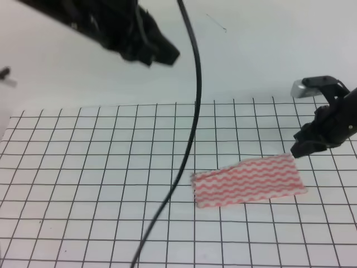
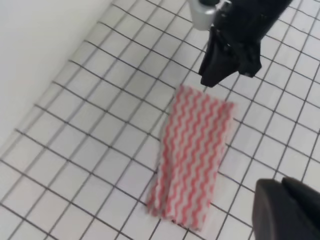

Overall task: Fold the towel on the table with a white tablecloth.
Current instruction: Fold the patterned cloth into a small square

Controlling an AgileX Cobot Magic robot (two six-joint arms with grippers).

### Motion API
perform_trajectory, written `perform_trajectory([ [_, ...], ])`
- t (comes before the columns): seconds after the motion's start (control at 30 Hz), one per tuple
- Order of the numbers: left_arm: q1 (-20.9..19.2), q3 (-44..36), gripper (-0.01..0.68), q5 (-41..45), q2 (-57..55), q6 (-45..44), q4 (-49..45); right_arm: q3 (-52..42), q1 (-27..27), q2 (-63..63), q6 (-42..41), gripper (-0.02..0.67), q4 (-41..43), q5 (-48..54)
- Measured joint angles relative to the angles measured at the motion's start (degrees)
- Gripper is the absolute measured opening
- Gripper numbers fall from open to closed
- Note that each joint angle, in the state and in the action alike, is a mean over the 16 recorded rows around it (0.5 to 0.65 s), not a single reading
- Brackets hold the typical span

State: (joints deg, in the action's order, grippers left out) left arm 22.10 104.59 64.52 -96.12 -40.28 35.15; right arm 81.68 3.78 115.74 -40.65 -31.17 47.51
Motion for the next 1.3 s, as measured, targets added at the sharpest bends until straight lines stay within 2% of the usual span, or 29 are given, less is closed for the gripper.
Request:
perform_trajectory([
  [0.3,0.1,-23.3,0.001,-18.2,9.0,0.2,1.4,-2.1,-0.1,0.0,1.2,0.201,0.1,-0.2],
  [0.5,0.1,-32.5,0.024,-26.8,9.3,0.3,3.7,-2.7,-0.2,0.0,2.5,0.234,0.0,0.1],
  [0.73,0.1,-34.6,0.092,-28.6,6.0,-0.6,6.9,-2.8,-0.2,0.9,4.4,0.267,0.7,0.4],
  [1.07,0.1,-34.6,0.158,-27.8,3.8,-2.6,9.4,-2.7,1.3,3.4,6.1,0.267,1.6,0.1],
  [1.17,0.1,-34.6,0.158,-27.3,3.8,-3.2,9.6,-2.7,2.0,4.0,6.5,0.257,2.0,0.0],
  [1.3,0.1,-34.6,0.158,-26.8,3.8,-3.5,9.7,-2.6,2.7,4.3,6.9,0.204,2.4,-0.3],
])
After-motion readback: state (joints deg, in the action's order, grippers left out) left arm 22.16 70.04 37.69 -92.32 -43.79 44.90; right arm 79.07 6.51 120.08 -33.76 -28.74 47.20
